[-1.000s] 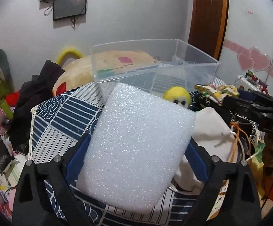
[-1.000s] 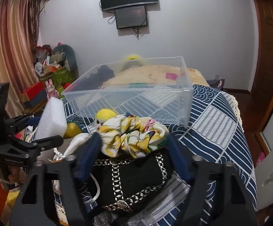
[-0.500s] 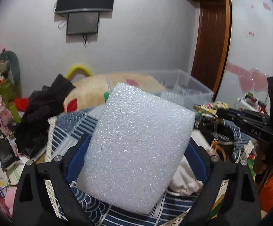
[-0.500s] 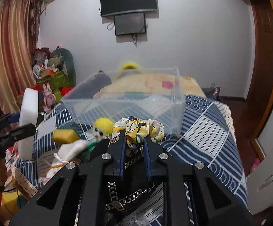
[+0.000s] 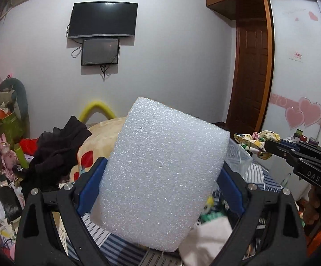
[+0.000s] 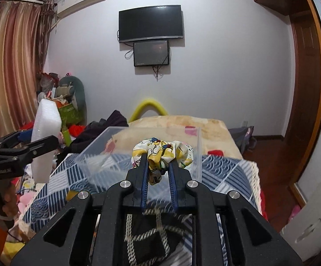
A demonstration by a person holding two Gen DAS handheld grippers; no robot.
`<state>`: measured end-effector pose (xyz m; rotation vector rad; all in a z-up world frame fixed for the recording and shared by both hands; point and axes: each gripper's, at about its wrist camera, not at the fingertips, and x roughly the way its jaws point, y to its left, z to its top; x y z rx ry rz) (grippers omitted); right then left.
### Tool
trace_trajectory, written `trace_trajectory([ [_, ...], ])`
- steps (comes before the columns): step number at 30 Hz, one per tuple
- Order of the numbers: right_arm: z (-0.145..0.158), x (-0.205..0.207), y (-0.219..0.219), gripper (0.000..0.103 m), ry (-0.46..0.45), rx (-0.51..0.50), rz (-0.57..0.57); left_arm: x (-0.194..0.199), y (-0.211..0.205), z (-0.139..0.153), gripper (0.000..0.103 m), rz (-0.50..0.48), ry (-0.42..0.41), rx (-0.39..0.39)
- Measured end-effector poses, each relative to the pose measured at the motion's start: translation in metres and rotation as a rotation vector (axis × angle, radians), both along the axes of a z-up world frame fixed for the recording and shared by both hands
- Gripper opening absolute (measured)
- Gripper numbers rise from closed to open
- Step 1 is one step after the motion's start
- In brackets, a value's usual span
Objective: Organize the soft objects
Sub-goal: 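Place white foam block in box with left tool while right drops scrunchie in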
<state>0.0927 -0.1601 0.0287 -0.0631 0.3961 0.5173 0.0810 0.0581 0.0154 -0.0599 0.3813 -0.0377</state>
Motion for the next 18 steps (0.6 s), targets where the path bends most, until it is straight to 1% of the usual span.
trace_trajectory([
  [4,0.006,0.018,0.005,0.015,0.003,-0.003,-0.003,0.027,-0.003,0.004,0.094,-0.007,0.016,-0.010],
  [9,0.005,0.037,0.014,0.015,0.020,-0.026,-0.005,0.061,-0.014,-0.002,0.094,0.012,0.065,0.043],
  [16,-0.014,0.060,0.031,0.015,0.080,-0.091,0.016,0.111,-0.015,-0.021,0.094,0.009,0.192,0.010],
  [18,-0.020,0.066,0.034,0.015,0.103,-0.108,0.022,0.122,-0.017,-0.024,0.094,0.010,0.204,0.020],
])
